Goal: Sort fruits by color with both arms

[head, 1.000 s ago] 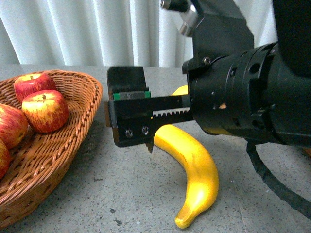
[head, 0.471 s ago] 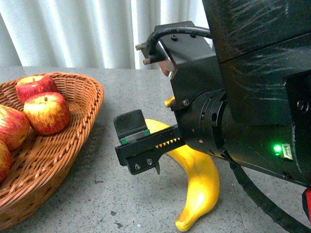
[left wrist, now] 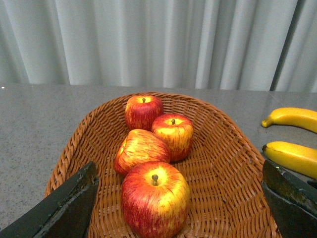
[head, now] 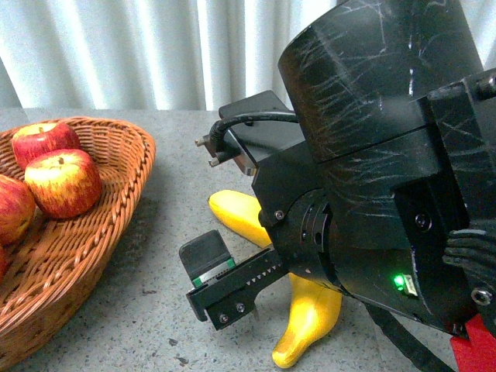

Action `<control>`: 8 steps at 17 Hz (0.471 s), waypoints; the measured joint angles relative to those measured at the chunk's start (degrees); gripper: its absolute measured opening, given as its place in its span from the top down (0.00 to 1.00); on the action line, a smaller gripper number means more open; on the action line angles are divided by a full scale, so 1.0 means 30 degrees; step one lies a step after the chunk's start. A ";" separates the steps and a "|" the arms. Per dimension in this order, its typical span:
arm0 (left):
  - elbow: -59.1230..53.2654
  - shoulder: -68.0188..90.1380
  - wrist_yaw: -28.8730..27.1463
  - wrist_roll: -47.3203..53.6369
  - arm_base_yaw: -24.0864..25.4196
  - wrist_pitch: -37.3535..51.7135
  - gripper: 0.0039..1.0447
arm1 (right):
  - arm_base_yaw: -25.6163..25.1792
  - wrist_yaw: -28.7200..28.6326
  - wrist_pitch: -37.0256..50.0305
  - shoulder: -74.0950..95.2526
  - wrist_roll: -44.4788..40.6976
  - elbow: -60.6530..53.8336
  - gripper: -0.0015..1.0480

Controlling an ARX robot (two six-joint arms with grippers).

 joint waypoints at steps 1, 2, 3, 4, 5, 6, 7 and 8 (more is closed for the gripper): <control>0.0000 0.0000 0.0000 0.0000 0.0000 0.0000 0.06 | -0.0066 -0.0007 -0.0058 0.0095 -0.0066 0.0000 0.06; 0.0000 0.0000 0.0000 0.0000 0.0000 0.0000 0.06 | -0.0182 -0.0029 -0.0080 0.0291 -0.0197 0.0007 0.06; 0.0000 0.0000 0.0000 0.0000 0.0000 0.0000 0.06 | -0.0350 -0.0058 -0.0182 0.0568 -0.0321 0.0015 0.06; 0.0000 0.0000 -0.0007 0.0000 0.0000 0.0000 0.06 | -0.0481 -0.0197 -0.0189 0.0714 -0.0335 0.0029 0.06; 0.0000 0.0000 0.0000 0.0000 0.0000 0.0000 0.06 | -0.0525 -0.0197 -0.0189 0.0714 -0.0328 0.0029 0.11; 0.0000 0.0000 0.0000 0.0000 0.0000 0.0000 0.06 | -0.0605 -0.0204 -0.0182 0.0714 -0.0321 0.0029 0.23; 0.0000 0.0000 0.0000 0.0000 0.0000 0.0000 0.06 | -0.0707 -0.0211 -0.0175 0.0707 -0.0321 0.0029 0.32; 0.0000 0.0000 0.0000 0.0000 0.0000 0.0000 0.06 | -0.0889 -0.0423 -0.0102 0.0648 -0.0182 0.0051 0.46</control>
